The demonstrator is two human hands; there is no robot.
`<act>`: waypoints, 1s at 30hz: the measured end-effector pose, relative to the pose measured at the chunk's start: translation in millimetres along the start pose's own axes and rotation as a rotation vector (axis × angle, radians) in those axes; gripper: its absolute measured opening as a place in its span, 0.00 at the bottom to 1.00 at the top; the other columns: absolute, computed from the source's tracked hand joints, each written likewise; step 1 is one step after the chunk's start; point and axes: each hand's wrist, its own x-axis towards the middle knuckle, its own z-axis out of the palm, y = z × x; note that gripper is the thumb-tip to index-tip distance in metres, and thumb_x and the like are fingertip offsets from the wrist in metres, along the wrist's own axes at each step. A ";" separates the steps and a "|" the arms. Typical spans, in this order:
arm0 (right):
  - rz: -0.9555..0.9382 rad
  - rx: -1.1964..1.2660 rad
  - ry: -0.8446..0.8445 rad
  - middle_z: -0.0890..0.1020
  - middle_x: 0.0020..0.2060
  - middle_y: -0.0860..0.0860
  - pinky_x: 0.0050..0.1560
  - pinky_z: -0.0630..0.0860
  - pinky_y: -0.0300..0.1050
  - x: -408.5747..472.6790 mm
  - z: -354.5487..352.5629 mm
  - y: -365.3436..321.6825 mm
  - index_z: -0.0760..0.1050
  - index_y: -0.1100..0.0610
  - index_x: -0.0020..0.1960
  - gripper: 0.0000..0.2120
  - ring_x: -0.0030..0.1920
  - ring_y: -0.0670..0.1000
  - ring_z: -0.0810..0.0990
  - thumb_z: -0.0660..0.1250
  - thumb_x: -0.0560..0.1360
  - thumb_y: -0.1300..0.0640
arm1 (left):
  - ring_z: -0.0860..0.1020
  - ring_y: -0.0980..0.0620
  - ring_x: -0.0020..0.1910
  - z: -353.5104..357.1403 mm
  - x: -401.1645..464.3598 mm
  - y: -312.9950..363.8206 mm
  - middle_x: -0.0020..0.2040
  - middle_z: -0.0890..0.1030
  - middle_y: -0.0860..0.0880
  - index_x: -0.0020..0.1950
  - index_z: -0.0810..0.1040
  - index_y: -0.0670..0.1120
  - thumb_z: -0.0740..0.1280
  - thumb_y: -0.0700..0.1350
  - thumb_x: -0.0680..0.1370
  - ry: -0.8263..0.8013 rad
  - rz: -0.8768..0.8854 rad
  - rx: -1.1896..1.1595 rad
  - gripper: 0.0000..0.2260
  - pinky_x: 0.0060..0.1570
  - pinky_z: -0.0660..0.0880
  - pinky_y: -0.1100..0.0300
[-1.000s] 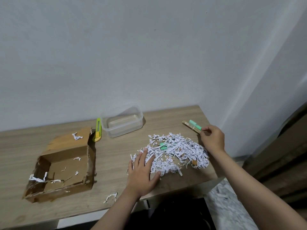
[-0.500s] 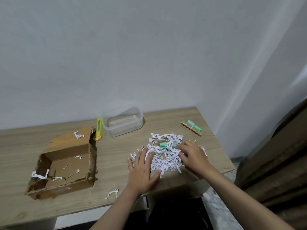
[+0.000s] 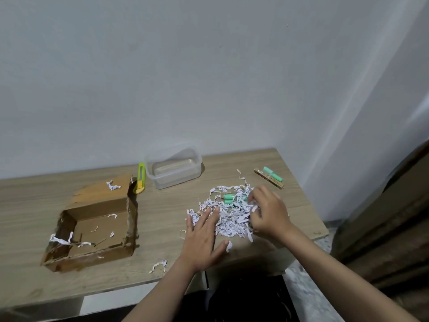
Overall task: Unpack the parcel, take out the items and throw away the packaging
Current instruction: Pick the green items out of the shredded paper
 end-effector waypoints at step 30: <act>-0.084 -0.268 -0.537 0.81 0.47 0.46 0.60 0.67 0.50 93.1 26.9 -22.9 0.80 0.51 0.47 0.07 0.51 0.49 0.77 0.71 0.69 0.52 | 0.46 0.55 0.77 -5.1 8.2 1.8 0.78 0.53 0.53 0.77 0.49 0.50 0.56 0.63 0.75 -0.042 -0.132 -0.050 0.34 0.71 0.33 0.44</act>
